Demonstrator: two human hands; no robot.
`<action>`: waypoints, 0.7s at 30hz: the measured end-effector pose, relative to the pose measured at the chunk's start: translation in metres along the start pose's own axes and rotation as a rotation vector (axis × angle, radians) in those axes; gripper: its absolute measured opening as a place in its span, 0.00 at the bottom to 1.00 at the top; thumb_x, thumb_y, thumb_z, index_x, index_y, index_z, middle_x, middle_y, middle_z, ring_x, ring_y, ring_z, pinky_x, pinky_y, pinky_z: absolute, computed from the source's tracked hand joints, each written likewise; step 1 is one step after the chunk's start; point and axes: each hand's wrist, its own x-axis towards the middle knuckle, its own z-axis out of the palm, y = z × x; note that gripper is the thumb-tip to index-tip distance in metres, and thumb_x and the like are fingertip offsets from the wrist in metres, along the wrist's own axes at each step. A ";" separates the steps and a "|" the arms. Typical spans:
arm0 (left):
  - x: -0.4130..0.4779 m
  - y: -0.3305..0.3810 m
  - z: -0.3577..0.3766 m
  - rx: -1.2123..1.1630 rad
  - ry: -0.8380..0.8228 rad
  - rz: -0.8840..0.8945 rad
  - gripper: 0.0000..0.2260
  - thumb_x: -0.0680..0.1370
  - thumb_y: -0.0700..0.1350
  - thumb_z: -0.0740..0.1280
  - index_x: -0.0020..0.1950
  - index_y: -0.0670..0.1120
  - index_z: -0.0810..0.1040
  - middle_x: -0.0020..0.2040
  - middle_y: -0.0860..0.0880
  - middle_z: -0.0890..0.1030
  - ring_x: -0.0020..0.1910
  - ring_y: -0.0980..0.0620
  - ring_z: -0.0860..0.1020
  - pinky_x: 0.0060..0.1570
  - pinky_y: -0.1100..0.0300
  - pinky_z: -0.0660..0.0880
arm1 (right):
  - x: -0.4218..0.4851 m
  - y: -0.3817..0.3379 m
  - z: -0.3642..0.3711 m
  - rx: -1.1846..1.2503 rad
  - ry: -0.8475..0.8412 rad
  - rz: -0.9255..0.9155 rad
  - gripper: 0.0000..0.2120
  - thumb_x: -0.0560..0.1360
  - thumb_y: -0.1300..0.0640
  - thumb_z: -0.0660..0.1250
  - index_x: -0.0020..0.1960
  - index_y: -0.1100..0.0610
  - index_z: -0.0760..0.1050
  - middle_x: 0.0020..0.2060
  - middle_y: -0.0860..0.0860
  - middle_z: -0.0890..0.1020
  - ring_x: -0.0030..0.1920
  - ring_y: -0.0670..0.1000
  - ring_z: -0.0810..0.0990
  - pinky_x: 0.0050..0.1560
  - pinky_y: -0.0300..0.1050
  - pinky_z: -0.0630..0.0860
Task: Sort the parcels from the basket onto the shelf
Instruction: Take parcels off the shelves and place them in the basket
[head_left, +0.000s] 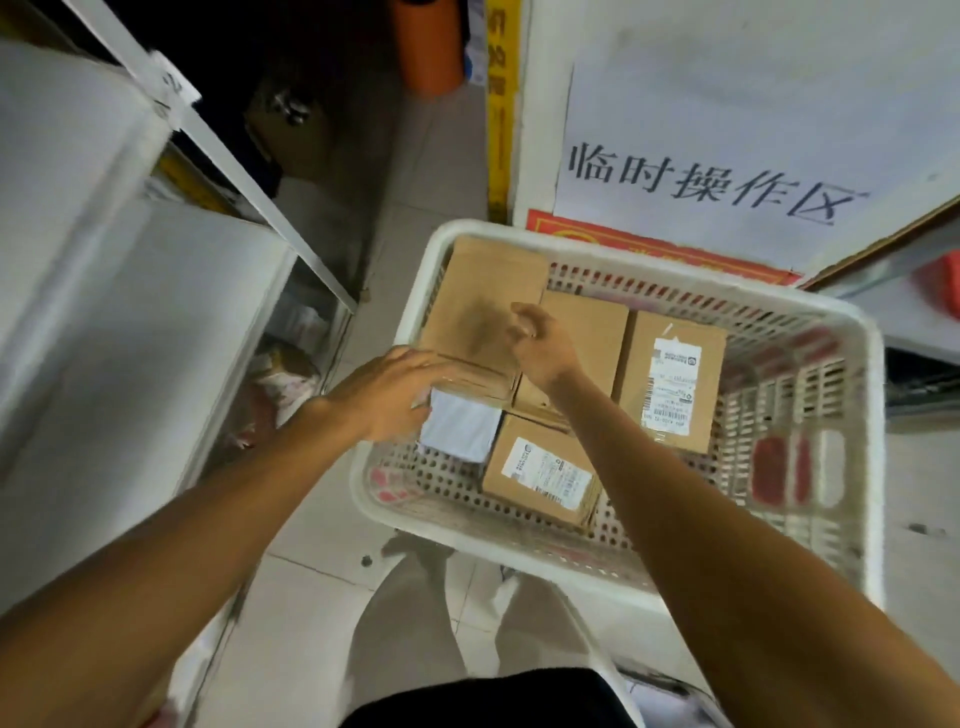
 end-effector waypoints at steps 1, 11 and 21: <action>-0.009 0.004 -0.008 -0.018 0.027 -0.055 0.27 0.77 0.43 0.66 0.74 0.54 0.62 0.74 0.51 0.64 0.71 0.48 0.62 0.69 0.49 0.64 | -0.005 -0.008 0.001 -0.129 -0.042 -0.038 0.18 0.80 0.60 0.61 0.70 0.57 0.69 0.67 0.57 0.73 0.59 0.52 0.73 0.50 0.38 0.73; -0.141 0.018 -0.094 -0.064 0.321 -0.491 0.24 0.78 0.52 0.64 0.73 0.53 0.64 0.69 0.46 0.71 0.65 0.42 0.69 0.62 0.48 0.70 | -0.082 -0.130 0.084 -0.666 -0.420 -0.529 0.24 0.77 0.50 0.68 0.71 0.53 0.69 0.66 0.55 0.76 0.66 0.57 0.73 0.63 0.44 0.68; -0.426 -0.008 -0.154 0.012 0.764 -0.795 0.25 0.79 0.51 0.62 0.75 0.54 0.61 0.73 0.49 0.67 0.69 0.46 0.67 0.69 0.55 0.63 | -0.266 -0.264 0.235 -0.632 -0.614 -1.211 0.23 0.77 0.50 0.67 0.70 0.53 0.70 0.69 0.51 0.72 0.68 0.50 0.69 0.63 0.35 0.63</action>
